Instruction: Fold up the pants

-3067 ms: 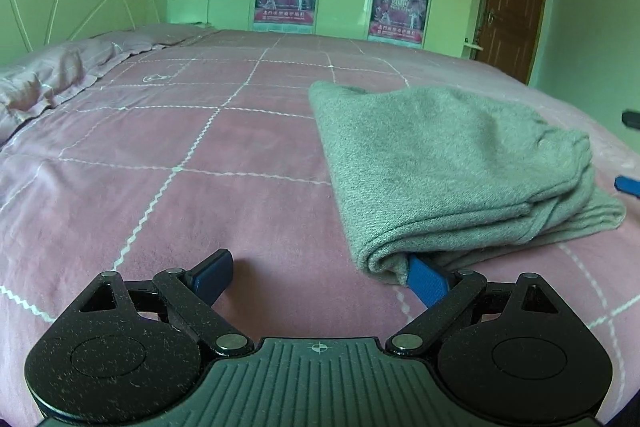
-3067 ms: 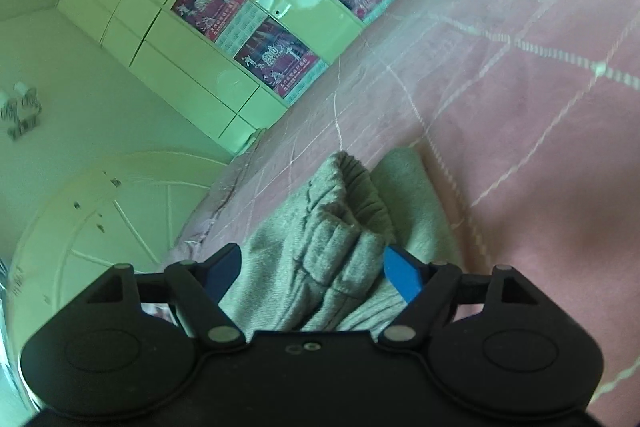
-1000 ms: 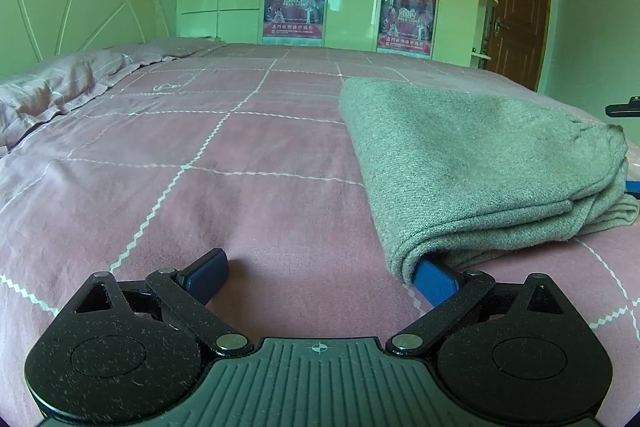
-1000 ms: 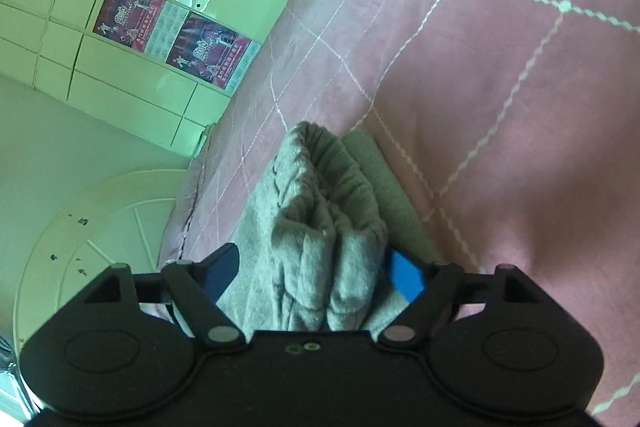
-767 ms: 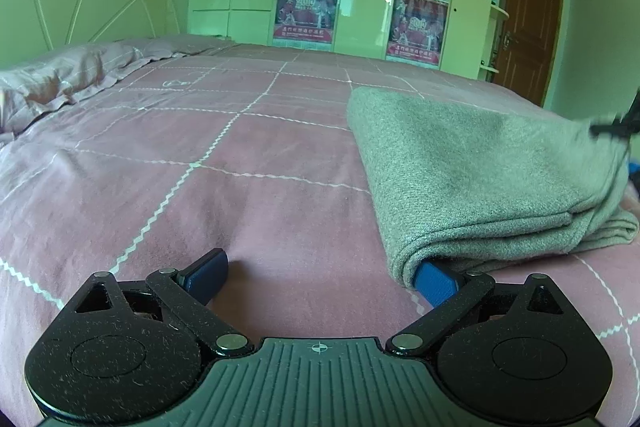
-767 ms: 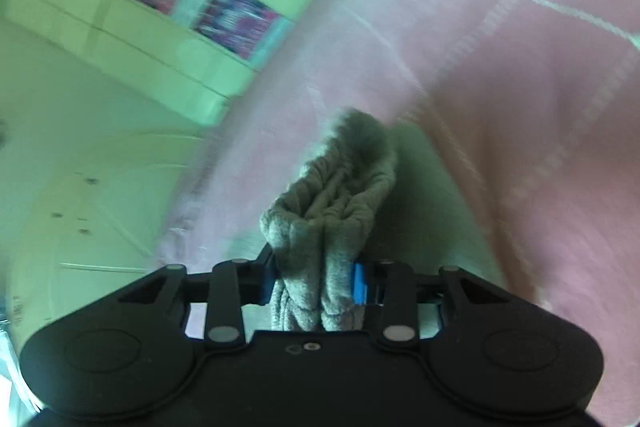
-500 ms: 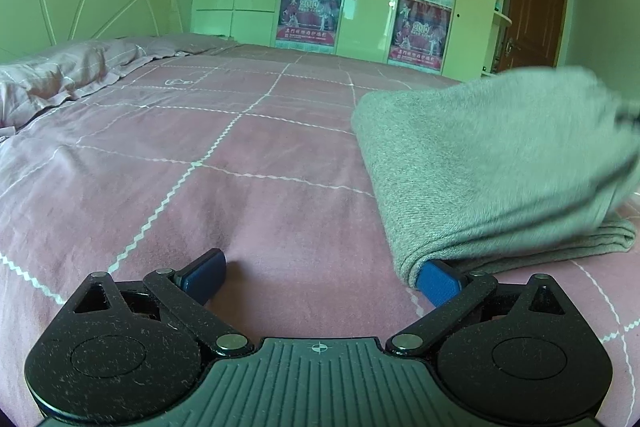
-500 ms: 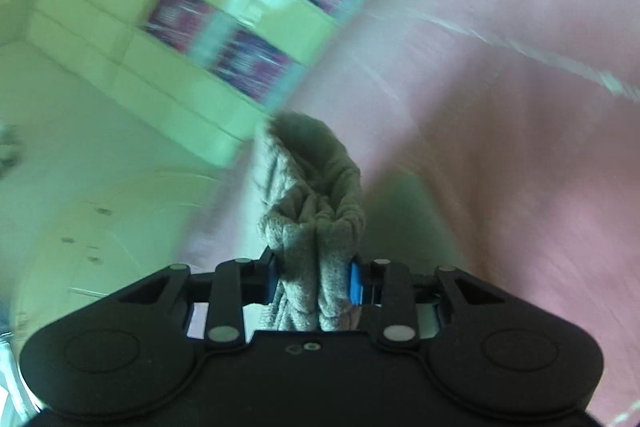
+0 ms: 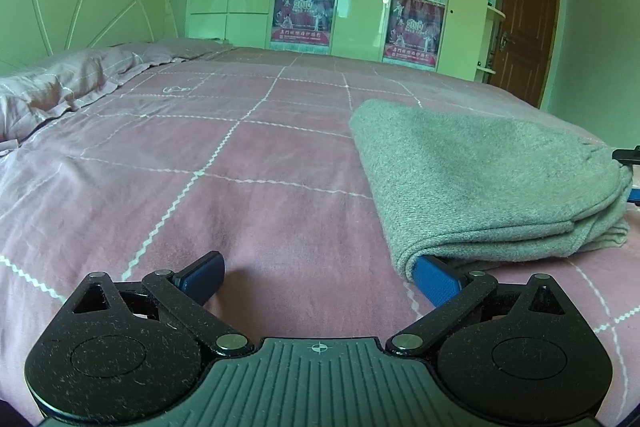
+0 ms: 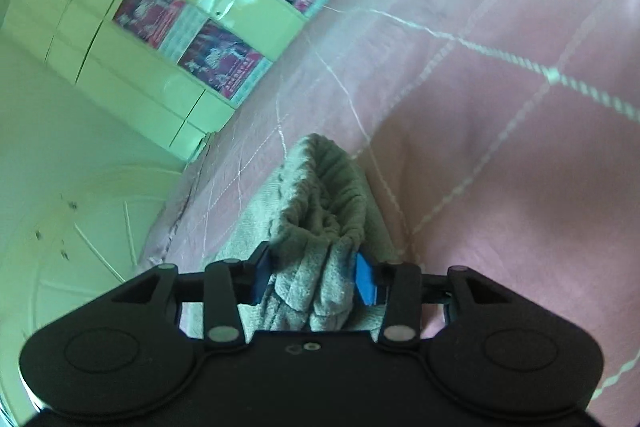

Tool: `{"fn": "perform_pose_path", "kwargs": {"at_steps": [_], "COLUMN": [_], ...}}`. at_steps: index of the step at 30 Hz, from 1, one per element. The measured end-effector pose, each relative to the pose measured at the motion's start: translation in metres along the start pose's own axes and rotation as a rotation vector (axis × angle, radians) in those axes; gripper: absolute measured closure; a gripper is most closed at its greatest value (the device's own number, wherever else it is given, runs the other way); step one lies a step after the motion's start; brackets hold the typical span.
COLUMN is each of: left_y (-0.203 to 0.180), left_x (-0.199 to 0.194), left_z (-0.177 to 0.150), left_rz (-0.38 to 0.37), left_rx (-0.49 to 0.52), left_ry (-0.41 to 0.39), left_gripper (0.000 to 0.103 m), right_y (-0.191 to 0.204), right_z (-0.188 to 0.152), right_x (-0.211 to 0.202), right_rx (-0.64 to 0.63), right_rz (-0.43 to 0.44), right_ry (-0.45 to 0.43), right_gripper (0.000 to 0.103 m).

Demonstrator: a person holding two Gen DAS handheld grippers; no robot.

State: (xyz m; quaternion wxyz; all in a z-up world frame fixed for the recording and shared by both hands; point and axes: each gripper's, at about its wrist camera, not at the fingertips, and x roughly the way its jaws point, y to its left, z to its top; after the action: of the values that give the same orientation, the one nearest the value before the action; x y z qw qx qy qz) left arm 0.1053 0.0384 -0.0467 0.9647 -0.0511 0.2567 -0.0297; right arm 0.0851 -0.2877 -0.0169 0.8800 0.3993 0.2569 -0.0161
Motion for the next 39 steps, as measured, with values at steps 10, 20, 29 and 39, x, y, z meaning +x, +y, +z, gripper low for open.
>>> {"fn": "perform_pose_path", "kwargs": {"at_steps": [10, 20, 29, 39], "left_y": [0.021, -0.006, -0.001, 0.016], "left_x": [-0.014, 0.061, 0.058, 0.069], "left_z": [0.028, 0.041, 0.041, 0.076], "left_rz": [0.018, -0.024, -0.031, -0.107], "left_rx": [-0.088, -0.088, -0.077, -0.078], "left_ry": [-0.127, 0.118, 0.126, 0.139], "left_gripper": [0.003, 0.001, 0.000, 0.000], "right_y": [0.026, 0.048, 0.050, 0.043], "right_z": [0.013, -0.021, -0.014, 0.039], "right_x": [-0.024, 0.049, 0.018, 0.004], "right_rx": [-0.186, -0.450, -0.424, -0.359], "right_rz": [0.034, -0.046, 0.064, 0.043], "right_ry": [-0.097, 0.187, 0.161, 0.026], "right_gripper": [0.063, 0.085, 0.073, 0.046]}}
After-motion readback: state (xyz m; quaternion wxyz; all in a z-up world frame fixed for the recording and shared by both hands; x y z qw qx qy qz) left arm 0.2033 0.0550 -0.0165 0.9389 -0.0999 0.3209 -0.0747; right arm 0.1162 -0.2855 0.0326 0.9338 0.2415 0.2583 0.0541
